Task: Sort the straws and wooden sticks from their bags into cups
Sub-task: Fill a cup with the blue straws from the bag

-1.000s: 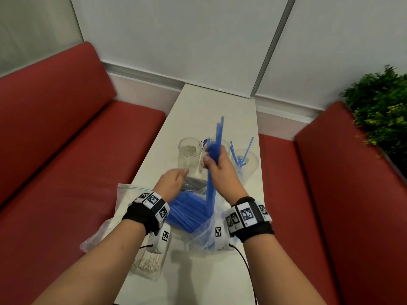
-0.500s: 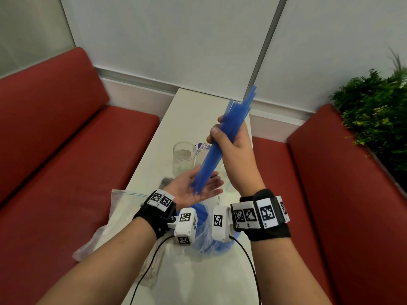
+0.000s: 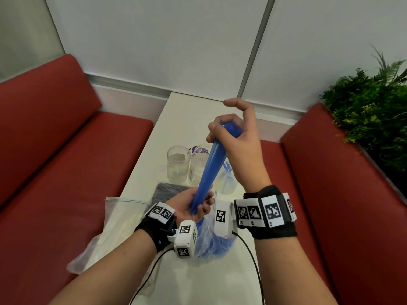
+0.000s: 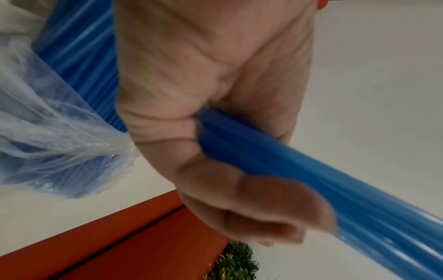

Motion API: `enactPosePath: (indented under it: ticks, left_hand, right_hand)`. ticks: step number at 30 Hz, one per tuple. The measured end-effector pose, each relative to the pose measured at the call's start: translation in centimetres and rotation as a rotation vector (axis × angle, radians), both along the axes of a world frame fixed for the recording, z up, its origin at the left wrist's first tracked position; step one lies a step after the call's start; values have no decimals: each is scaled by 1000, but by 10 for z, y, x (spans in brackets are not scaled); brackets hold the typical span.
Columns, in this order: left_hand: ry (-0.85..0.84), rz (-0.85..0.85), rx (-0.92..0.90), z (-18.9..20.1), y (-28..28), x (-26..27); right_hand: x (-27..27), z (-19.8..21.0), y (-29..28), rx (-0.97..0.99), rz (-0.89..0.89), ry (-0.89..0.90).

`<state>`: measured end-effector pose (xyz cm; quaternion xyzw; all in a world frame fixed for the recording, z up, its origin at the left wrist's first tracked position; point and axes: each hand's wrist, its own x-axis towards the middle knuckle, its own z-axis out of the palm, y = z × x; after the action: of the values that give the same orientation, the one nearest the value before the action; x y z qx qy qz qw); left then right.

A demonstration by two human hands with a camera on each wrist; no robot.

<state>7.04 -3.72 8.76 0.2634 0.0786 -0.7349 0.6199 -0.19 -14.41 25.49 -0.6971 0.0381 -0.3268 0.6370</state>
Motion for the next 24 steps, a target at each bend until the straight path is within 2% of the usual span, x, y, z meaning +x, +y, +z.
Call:
enactPosePath:
  ticks: [3,10,15,18,20,22,24]
  left_hand:
    - [-24,-33,23,2,-1,-2]
    - [-85,-69,67,1,-1,5]
    - [-164,-9,52,6,0,6]
    - [-366,37,106,20,1,13]
    - [-556,182,203,39,-1,22]
    - [-708,519,251,62,-3,32]
    - [-764,790,135,88,-4,35]
  right_hand:
    - [1,3,-1,-55,14,13]
    - [1,-4,-1,-13,52,65]
    - [4,-15,-13,188,21,-55]
    - [-3,-29,-29,355,-93,-142]
    - [-5,-39,-39,512,-228,-173]
    - [-10,-49,-46,661,-358,-194]
    - [-16,-60,-47,731,-449,-145]
